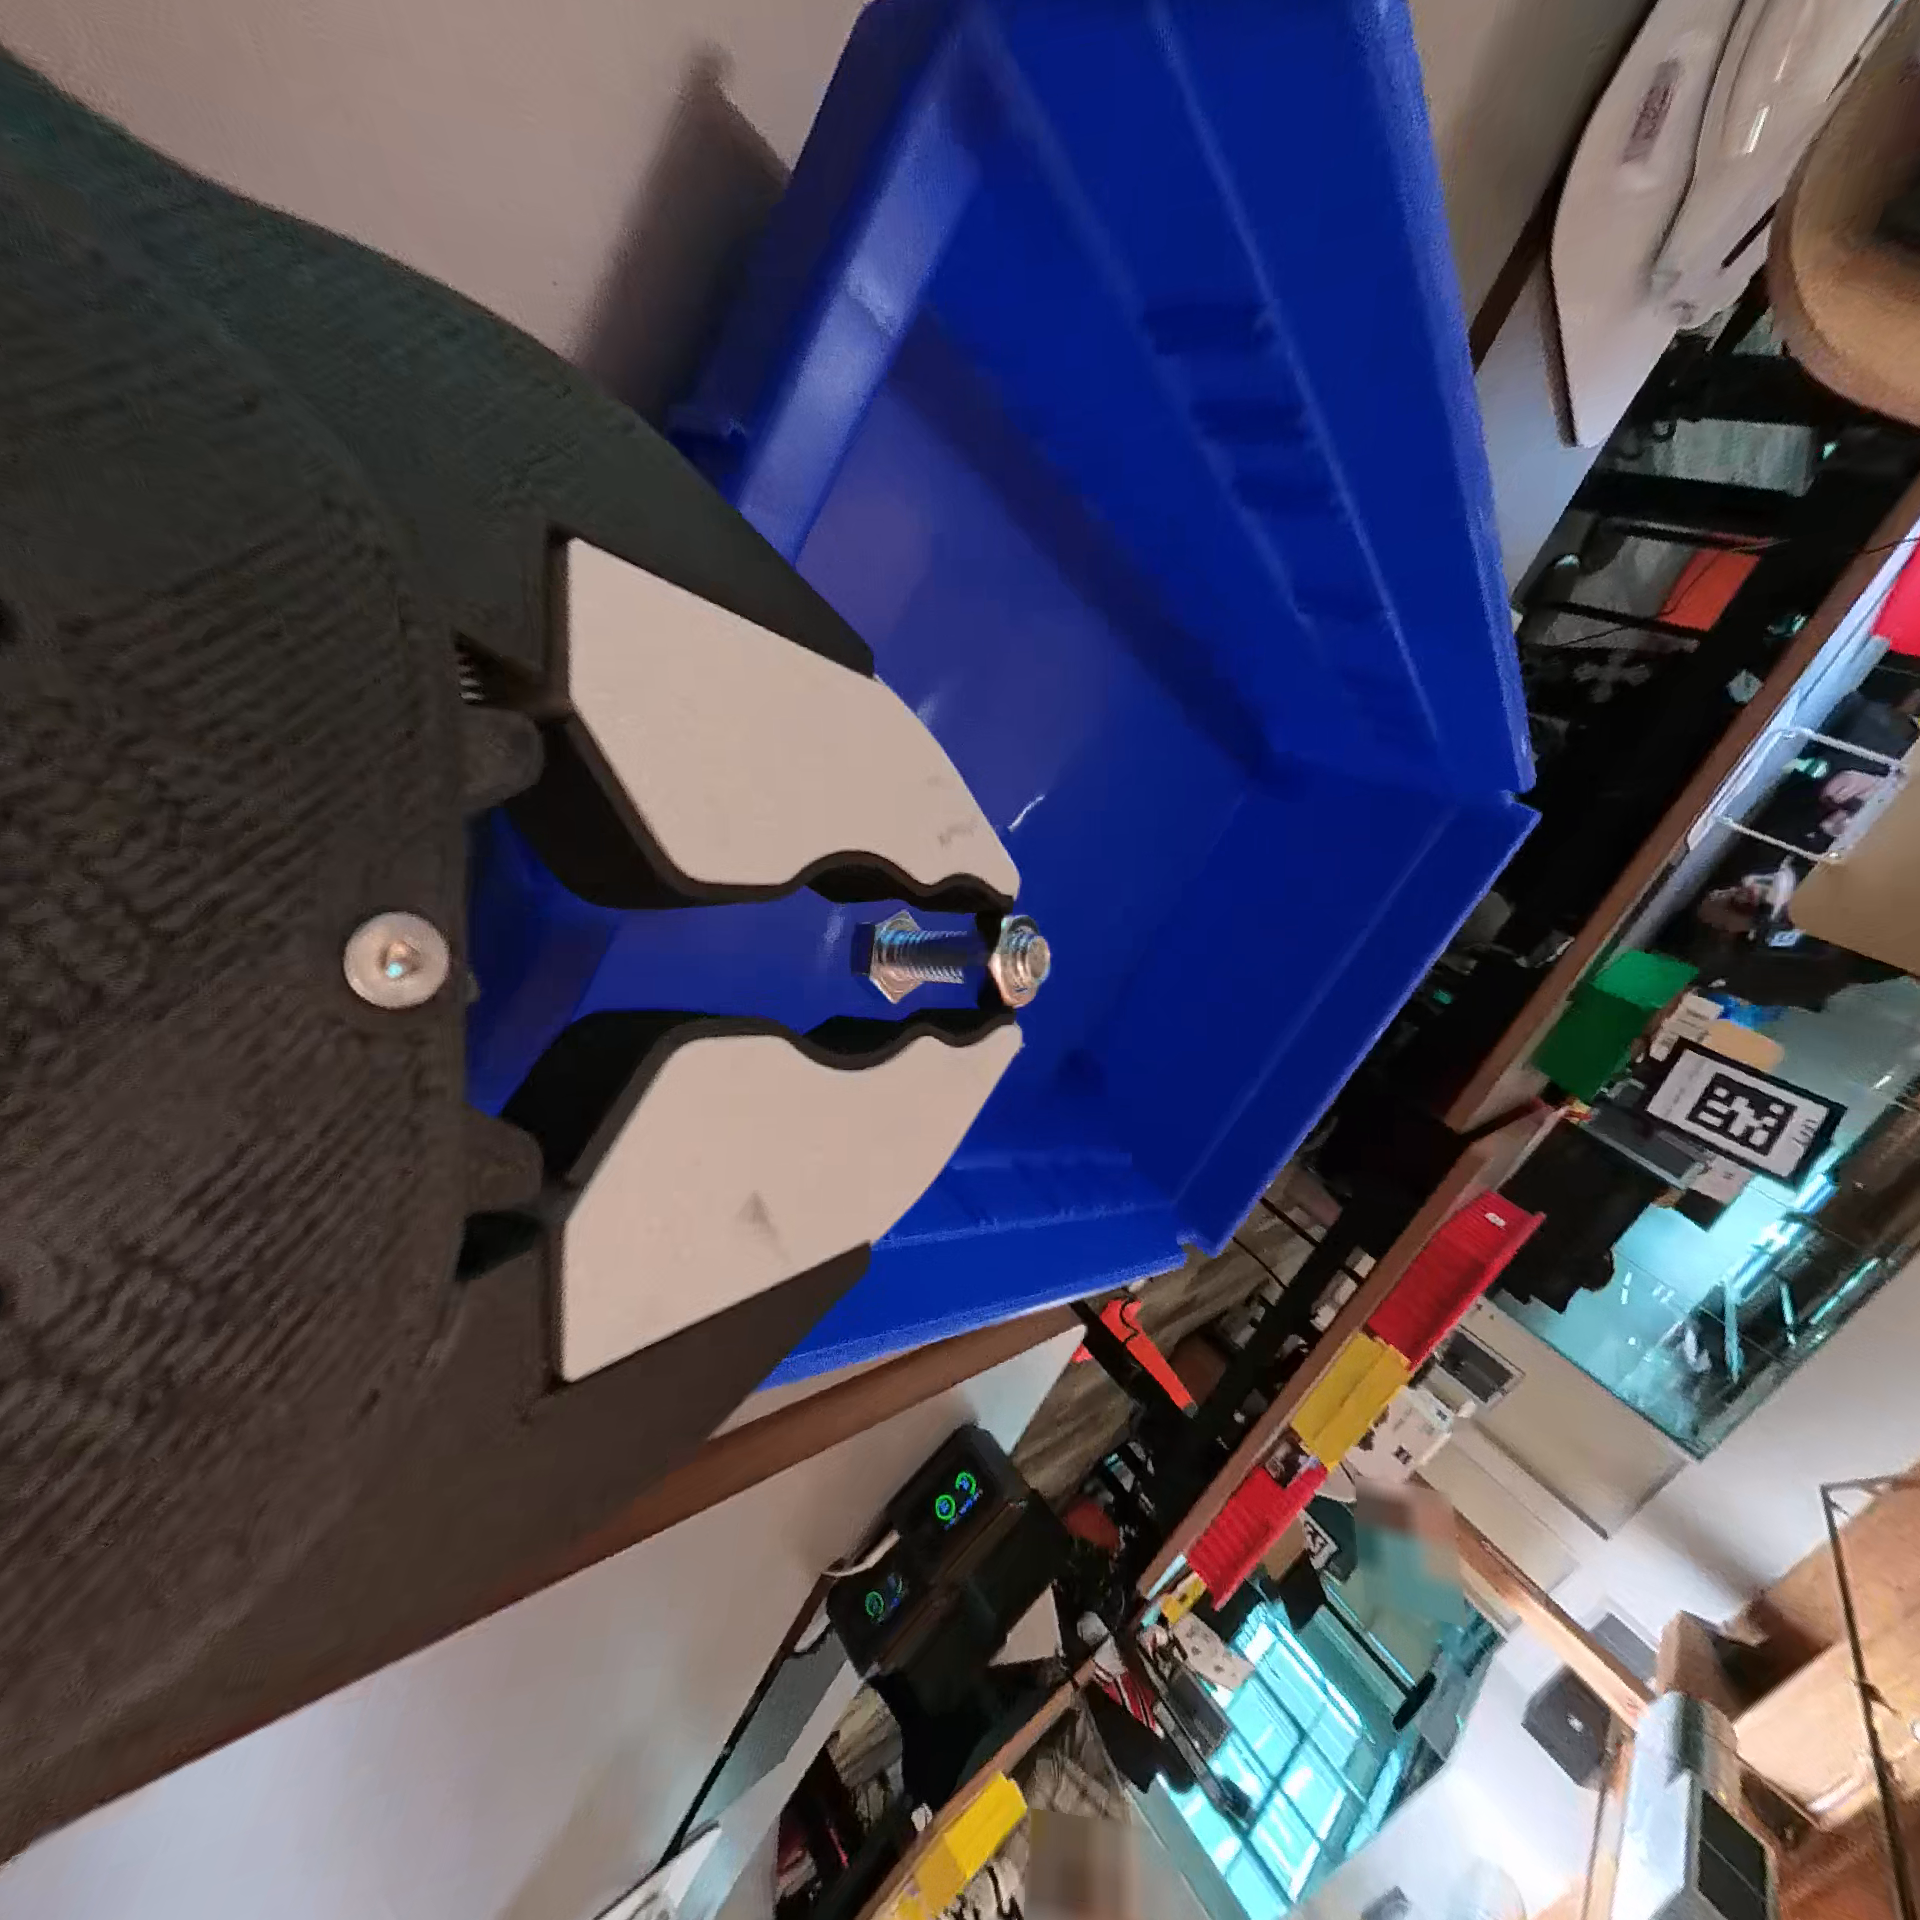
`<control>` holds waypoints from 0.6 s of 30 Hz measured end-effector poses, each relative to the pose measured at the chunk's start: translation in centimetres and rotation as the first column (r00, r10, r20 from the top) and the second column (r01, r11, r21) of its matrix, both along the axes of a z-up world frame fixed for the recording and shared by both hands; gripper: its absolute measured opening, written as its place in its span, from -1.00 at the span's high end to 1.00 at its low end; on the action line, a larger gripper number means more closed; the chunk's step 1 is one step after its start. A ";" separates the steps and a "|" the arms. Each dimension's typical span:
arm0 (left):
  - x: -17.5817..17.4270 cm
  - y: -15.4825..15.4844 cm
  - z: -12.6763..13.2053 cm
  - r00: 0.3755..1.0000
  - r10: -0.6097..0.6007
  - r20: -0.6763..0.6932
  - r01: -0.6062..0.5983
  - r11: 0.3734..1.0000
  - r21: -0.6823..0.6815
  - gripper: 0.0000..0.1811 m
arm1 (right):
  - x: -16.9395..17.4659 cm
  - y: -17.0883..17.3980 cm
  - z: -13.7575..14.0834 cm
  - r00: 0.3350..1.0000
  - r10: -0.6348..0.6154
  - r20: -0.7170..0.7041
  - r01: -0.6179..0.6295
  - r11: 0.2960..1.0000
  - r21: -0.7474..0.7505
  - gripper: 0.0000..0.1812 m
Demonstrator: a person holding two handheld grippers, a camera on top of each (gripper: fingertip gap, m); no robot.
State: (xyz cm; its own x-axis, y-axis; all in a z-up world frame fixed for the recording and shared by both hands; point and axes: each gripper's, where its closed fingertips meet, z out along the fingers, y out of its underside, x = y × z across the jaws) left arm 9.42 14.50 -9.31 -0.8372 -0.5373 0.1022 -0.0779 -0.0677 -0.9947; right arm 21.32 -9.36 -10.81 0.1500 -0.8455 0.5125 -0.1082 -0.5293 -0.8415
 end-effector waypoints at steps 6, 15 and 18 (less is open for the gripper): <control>0.2 0.3 0.1 1.000 0.013 -0.002 -0.013 1.000 -0.002 0.83 | -1.1 2.1 1.4 0.996 0.053 0.072 -0.058 0.996 0.070 0.61; 0.2 5.4 4.1 0.982 0.181 0.057 -0.184 0.981 0.061 0.83 | -5.5 12.1 4.5 0.870 0.415 0.266 -0.481 0.833 0.273 0.64; 1.2 12.8 5.5 0.925 0.379 -0.012 -0.375 0.918 0.127 0.84 | -7.1 15.6 3.9 0.800 0.540 0.261 -0.600 0.721 0.347 0.67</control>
